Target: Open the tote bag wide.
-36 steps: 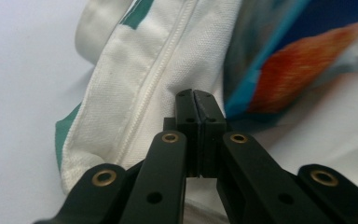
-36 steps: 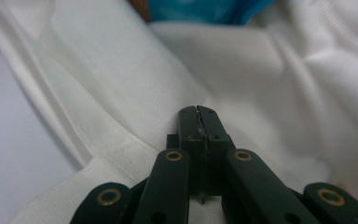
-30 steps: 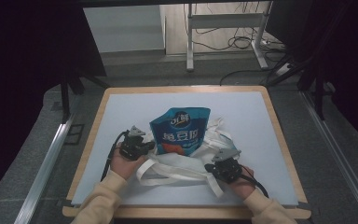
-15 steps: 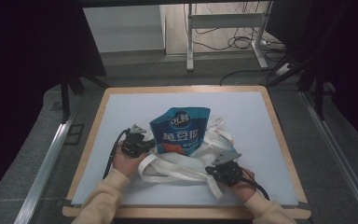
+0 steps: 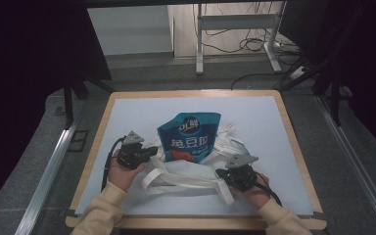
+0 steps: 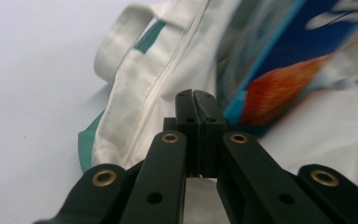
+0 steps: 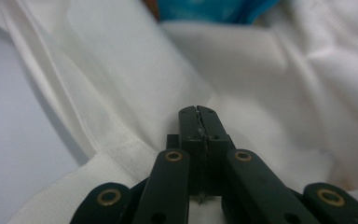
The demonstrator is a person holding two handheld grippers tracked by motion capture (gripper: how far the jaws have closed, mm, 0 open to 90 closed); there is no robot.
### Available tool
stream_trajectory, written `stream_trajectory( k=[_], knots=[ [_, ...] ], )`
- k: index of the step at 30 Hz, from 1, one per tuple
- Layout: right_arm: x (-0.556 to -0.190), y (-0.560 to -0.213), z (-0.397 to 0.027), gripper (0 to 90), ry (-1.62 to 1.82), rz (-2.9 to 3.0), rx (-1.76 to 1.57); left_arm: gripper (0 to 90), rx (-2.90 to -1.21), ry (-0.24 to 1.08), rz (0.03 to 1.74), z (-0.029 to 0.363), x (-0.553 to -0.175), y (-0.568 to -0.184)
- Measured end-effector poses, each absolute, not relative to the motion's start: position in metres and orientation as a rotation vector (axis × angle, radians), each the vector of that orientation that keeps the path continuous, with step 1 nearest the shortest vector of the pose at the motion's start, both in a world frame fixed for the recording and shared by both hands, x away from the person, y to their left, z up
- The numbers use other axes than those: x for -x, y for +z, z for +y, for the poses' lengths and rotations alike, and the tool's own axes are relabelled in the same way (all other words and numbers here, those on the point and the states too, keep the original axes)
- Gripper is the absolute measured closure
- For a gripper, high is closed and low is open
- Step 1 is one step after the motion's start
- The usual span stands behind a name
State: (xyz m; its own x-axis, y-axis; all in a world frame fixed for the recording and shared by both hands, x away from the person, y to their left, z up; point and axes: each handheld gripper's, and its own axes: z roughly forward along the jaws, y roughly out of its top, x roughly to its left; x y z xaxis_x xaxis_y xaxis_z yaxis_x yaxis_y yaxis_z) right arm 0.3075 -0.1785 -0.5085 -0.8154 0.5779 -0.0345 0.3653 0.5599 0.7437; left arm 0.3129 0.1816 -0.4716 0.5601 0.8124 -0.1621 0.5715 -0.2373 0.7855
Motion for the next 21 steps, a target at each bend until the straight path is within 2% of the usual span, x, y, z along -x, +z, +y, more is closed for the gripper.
stream_trajectory(
  k=[4, 8, 15, 21],
  knots=[
    [-0.313, -0.493, -0.182, 88.8, 1.150, 2.470, -0.786, 89.5, -1.940, 0.349, 1.083, 0.177, -0.306, -0.464],
    [-0.330, -0.474, -0.185, 88.8, 1.178, 2.409, -0.824, 89.4, -1.969, 0.290, 1.072, 0.166, -0.305, -0.470],
    [-0.355, -0.466, -0.186, 88.8, 1.185, 2.391, -0.882, 89.5, -2.026, 0.233, 1.086, 0.156, -0.305, -0.490],
    [-0.362, -0.468, -0.177, 88.6, 1.149, 2.430, -0.851, 89.5, -2.030, 0.205, 1.087, 0.156, -0.300, -0.496]
  ],
)
